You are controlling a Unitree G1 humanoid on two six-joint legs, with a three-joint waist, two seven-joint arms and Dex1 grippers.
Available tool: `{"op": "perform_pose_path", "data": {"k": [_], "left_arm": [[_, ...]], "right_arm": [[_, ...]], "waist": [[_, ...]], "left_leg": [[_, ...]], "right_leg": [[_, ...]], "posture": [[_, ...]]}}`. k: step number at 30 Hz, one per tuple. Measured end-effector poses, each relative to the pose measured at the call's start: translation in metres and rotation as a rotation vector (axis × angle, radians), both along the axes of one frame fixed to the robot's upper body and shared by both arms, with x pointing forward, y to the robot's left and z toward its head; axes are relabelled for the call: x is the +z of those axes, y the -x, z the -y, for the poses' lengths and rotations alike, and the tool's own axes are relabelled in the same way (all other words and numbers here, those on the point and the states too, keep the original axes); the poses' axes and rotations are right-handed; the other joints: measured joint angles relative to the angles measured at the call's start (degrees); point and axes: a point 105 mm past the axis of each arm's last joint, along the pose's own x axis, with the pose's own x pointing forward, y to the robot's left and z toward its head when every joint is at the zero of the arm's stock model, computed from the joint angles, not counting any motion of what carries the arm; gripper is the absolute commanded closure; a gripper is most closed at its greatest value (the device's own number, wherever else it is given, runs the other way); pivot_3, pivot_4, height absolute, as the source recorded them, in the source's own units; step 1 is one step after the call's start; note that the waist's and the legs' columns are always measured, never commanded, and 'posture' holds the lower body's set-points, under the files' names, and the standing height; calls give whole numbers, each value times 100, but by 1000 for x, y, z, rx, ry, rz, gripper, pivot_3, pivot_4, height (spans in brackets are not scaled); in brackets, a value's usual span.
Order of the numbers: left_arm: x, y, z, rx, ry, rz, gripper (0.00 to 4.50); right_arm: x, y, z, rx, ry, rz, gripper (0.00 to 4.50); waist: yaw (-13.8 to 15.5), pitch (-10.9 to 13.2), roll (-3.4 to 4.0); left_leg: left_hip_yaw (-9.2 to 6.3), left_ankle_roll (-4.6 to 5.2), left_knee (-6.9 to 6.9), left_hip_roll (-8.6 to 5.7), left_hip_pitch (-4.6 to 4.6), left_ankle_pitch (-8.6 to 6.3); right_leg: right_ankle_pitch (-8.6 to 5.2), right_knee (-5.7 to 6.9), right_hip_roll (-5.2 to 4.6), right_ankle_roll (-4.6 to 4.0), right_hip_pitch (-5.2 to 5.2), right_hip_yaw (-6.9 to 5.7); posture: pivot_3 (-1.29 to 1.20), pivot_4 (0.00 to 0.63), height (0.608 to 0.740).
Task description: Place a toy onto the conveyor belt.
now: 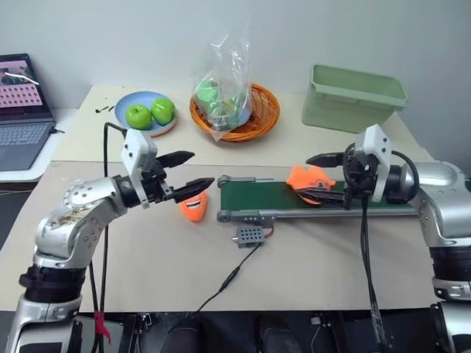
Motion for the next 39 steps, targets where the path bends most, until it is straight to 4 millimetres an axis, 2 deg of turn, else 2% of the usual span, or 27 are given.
{"op": "perform_pose_path", "data": {"k": [6, 12, 39], "left_arm": [[-10, 7, -10, 6, -19, -40, 12], [-17, 1, -22, 43, -32, -73, 12], [-14, 3, -28, 42, 13, -100, 12]], "right_arm": [[4, 3, -4, 44, -5, 0, 0], [6, 3, -6, 56, -8, 4, 0], [7, 2, -5, 50, -10, 4, 0]], "waist": [[5, 0, 0], [6, 0, 0], [5, 0, 0]], "left_leg": [[1, 0, 0, 0, 4, 0], [2, 0, 0, 0, 2, 0], [2, 0, 0, 0, 2, 0]], "right_leg": [[-4, -6, 1, -7, 0, 0], [-5, -5, 0, -8, -1, 0], [-6, -6, 0, -10, -2, 0]], "posture": [[0, 150, 740], [0, 150, 740], [0, 150, 740]]}}
